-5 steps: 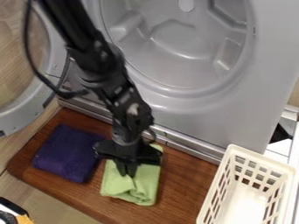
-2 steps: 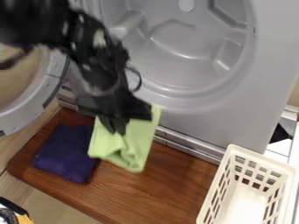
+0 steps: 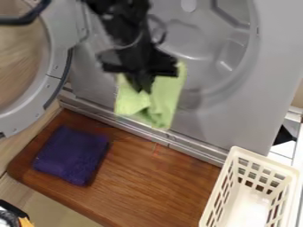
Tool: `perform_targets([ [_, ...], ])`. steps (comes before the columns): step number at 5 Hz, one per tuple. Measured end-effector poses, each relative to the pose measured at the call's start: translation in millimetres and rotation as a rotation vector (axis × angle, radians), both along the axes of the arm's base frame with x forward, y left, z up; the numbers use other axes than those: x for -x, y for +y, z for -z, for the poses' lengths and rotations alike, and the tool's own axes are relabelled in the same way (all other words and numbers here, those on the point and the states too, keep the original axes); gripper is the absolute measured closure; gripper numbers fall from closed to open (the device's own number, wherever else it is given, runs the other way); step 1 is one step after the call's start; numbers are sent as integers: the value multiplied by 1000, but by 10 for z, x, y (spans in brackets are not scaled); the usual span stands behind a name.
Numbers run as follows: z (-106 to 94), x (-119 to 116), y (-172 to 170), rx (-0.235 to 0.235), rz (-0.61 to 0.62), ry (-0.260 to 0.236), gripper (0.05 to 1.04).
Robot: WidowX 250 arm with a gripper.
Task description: Put the green cloth inside the washing machine
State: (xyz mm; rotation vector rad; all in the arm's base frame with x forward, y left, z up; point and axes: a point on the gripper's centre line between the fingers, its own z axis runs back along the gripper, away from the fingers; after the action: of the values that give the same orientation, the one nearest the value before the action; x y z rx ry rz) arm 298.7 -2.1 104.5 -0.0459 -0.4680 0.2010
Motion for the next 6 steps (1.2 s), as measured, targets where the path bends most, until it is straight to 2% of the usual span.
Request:
perform_targets([
  [1,-33,-432,-81,1,-3,-27,1031],
  [2,15,-854,-171,-11,-4,-22,1031],
  [3,154,-1085,-185,-20,-32,21,1009],
  [4,331,-1154,-182,-23,-52,96,866],
  [5,341,-1142,-194,-27,-61,104,610],
  [6,431,-1060,-214,-29,-63,132,297],
])
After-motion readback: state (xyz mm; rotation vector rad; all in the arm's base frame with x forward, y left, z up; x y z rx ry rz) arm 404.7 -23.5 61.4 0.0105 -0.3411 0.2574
